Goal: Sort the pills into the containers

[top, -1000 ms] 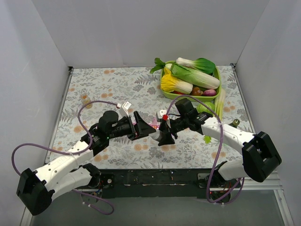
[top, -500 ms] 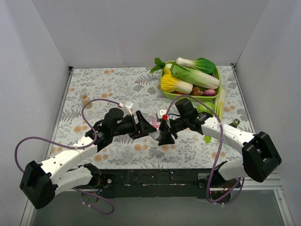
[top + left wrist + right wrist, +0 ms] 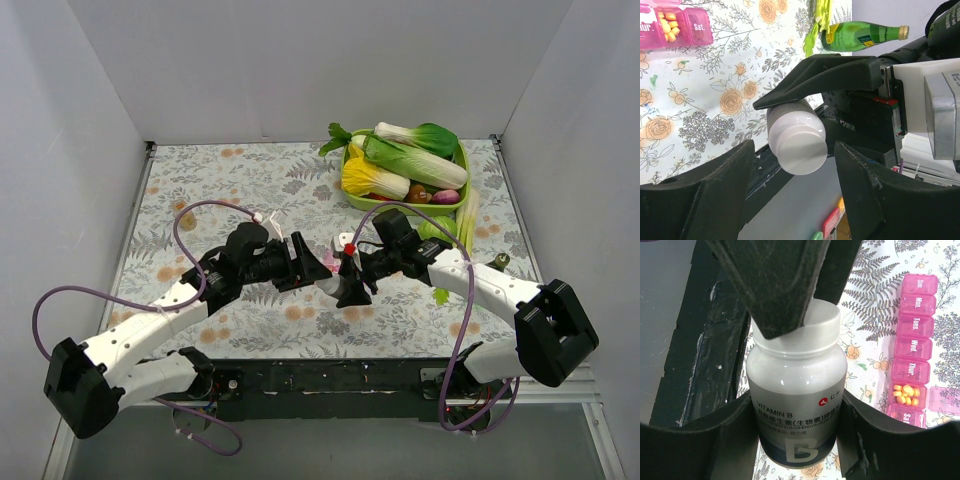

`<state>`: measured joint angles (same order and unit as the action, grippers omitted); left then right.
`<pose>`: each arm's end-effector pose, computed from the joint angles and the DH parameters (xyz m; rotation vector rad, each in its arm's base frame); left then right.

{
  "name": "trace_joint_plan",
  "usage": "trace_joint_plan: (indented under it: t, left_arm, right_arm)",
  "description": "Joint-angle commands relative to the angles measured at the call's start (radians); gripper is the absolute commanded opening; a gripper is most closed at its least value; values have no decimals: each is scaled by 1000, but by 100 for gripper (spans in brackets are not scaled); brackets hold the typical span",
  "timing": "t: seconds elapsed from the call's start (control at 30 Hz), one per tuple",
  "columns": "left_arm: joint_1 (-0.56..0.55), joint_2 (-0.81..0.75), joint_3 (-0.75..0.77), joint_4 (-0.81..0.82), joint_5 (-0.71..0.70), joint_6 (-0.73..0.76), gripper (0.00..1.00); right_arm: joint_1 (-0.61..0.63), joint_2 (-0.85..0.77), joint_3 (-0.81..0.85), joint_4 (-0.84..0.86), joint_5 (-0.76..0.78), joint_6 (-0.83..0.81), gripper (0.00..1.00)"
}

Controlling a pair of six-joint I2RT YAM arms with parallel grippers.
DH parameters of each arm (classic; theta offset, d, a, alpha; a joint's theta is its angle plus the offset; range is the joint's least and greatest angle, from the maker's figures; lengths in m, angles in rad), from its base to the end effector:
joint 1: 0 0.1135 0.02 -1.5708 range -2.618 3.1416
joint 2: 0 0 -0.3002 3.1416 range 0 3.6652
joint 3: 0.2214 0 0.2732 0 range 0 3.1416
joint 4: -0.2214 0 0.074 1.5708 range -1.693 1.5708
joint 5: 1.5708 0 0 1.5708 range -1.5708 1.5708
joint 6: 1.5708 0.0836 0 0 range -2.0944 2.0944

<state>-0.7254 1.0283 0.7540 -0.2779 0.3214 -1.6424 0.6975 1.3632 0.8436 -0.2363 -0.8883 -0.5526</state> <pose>0.1833 -0.1978 0.2757 -0.9473 2.4554 -1.5158 0.1971 0.2498 0.2401 -1.6313 1.4991 1.0978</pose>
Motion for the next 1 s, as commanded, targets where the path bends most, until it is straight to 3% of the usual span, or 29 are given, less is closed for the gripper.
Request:
trace_joint_plan:
  t: [0.0,0.13,0.3,0.4,0.43,0.57,0.7,0.87,0.97]
  left_arm:
    - [-28,22,59,-44,-44,23,64]
    - [-40,39,76,-56,-59,27,63]
    - [-62,67,123,-121,-99,56,56]
    - [-71,79,142,-139,-105,82,41]
    - [-71,90,145,-144,-102,91,28]
    - [-77,111,150,-155,-71,174,11]
    - [-77,119,136,-132,30,355,4]
    - [-77,122,117,-145,416,852,4]
    - [-75,127,93,-149,462,998,7]
  right_arm:
    - [-3,-1,46,23,-8,8,1]
    - [-3,2,45,25,-3,10,1]
    - [-3,2,41,28,2,13,1]
    - [-3,4,41,28,6,14,1]
    - [-3,2,41,28,5,16,1]
    - [-3,4,38,38,-15,32,1]
    - [-3,11,23,61,-63,62,1]
    - [-4,28,-9,136,-211,134,1]
    - [-4,28,-32,196,-293,204,1]
